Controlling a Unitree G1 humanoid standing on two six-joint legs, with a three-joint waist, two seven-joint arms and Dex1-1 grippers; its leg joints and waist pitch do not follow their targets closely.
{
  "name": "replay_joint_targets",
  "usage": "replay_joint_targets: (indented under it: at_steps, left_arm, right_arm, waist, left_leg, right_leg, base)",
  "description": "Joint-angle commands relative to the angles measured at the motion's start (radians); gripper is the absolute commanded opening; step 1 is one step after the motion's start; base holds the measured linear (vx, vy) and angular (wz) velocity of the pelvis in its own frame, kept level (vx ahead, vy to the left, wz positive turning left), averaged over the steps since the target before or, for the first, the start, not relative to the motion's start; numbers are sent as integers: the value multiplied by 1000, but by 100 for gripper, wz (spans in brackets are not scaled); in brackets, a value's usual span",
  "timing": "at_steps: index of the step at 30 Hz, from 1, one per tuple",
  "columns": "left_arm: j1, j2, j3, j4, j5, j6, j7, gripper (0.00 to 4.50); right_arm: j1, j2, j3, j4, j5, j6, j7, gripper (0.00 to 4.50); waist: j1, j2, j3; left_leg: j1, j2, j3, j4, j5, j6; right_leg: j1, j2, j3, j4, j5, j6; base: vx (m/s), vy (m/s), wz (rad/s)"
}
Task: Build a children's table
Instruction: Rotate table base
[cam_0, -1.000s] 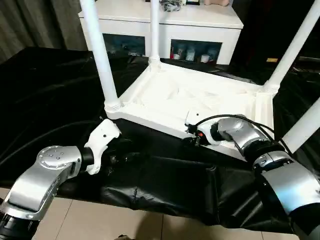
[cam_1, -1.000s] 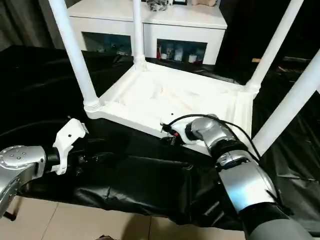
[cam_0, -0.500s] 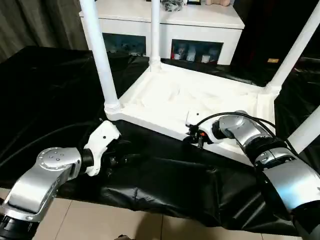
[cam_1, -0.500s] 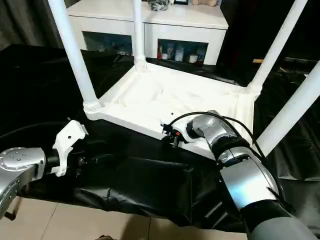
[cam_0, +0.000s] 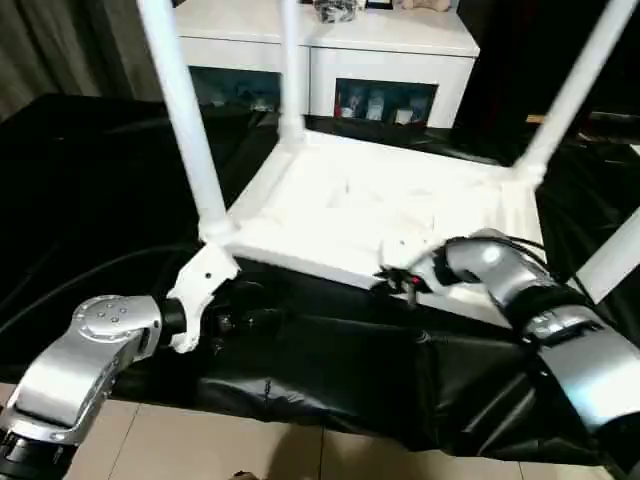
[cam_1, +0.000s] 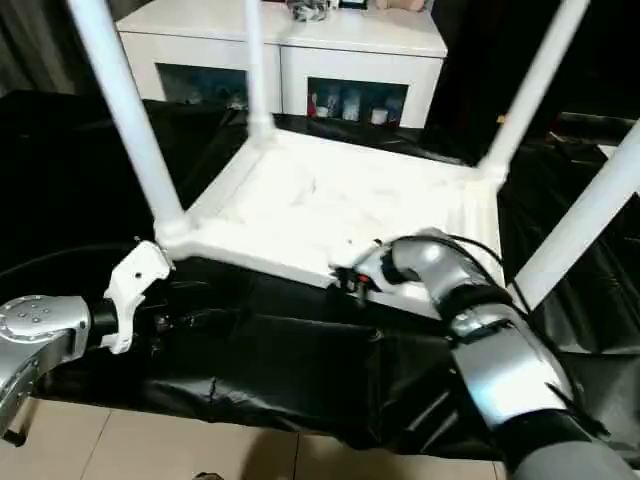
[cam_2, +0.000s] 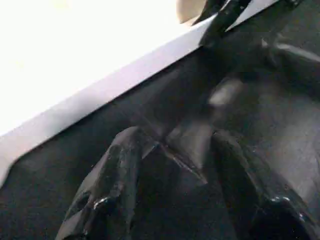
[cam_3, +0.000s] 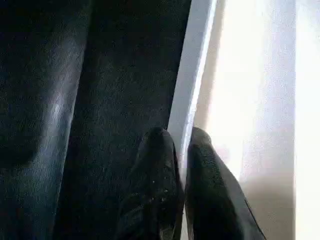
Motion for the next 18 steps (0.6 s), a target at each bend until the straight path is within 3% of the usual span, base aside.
replay_joint_targets:
  at_steps: [1, 7, 13, 14, 18]
  left_arm:
    - [11, 16, 28, -21, -6, 3, -3, 251]
    - [32, 32, 56, -29, -20, 5, -9, 251]
    - [52, 42, 80, -36, -37, 4, -12, 251]
    - [55, 43, 89, -35, -41, 5, -11, 251]
    - [73, 59, 134, -22, -62, 9, -23, 251]
  right_arm:
    - [12, -36, 49, -28, -64, -115, -35, 3]
    - [23, -82, 51, -24, -81, -204, -90, 3]
    - [24, -103, 67, -16, -109, -242, -178, 3]
    - [24, -101, 64, -12, -101, -239, -163, 50]
    - [21, -95, 37, -4, -71, -229, -151, 68]
  waist:
    - [3, 1, -69]
    - [4, 1, -68]
    - [3, 0, -67]
    - [3, 0, -67]
    - [4, 0, -67]
  left_leg:
    - [35, 55, -35, -83, -272, 14]
    - [34, 55, -35, -83, -278, 20]
    - [35, 54, -35, -84, -291, 22]
    - [35, 54, -35, -83, -302, 22]
    - [33, 54, -35, -84, -291, 22]
  right_leg:
    - [32, -37, 35, -53, -166, -274]
    - [32, -35, 34, -54, -171, -273]
    - [31, -31, 34, -56, -180, -272]
    - [32, -33, 35, -57, -193, -269]
    - [32, -31, 34, -55, -181, -266]
  base:
    - [0, 0, 0]
    - [0, 0, 0]
    - [0, 0, 0]
    - [0, 0, 0]
    - [0, 0, 0]
